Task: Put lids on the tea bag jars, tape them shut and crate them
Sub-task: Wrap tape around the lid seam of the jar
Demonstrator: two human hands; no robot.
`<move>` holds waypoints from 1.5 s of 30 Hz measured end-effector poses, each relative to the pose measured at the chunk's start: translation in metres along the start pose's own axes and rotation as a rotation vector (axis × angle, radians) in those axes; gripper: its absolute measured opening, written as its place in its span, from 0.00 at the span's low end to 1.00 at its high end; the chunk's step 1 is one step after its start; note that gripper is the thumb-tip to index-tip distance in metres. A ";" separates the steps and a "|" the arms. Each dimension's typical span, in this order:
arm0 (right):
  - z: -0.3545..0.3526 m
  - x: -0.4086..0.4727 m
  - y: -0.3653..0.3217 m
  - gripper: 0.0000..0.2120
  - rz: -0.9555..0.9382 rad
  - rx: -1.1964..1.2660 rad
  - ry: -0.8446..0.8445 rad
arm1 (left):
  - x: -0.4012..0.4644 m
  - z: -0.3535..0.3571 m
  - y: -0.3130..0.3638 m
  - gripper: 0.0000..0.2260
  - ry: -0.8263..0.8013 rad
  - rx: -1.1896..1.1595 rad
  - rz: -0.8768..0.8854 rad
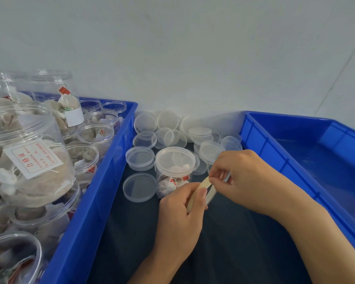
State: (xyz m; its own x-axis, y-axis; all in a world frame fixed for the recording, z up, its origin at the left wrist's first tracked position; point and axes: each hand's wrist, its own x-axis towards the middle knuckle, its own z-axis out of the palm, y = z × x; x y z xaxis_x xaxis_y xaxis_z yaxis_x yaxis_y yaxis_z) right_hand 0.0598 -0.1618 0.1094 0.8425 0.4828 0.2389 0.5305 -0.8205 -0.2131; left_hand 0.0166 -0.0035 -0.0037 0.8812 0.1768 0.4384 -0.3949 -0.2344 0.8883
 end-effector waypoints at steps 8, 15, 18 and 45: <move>0.001 0.003 -0.011 0.04 0.001 -0.049 -0.057 | 0.001 -0.002 0.001 0.08 -0.016 0.019 0.024; 0.005 0.002 -0.001 0.07 0.054 0.163 -0.084 | 0.000 -0.003 0.003 0.07 -0.028 -0.028 -0.013; 0.008 0.001 0.005 0.08 0.076 0.293 -0.088 | -0.001 -0.003 0.004 0.05 -0.044 -0.064 -0.049; 0.018 -0.006 -0.007 0.08 0.022 0.409 0.093 | -0.002 -0.005 0.018 0.10 -0.036 -0.458 -0.250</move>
State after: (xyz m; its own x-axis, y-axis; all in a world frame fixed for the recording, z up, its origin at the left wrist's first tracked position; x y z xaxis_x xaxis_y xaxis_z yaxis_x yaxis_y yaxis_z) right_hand 0.0527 -0.1538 0.0919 0.8518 0.4219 0.3105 0.5218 -0.6321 -0.5728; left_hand 0.0059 -0.0030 0.0123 0.9683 0.1393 0.2075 -0.2375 0.2546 0.9374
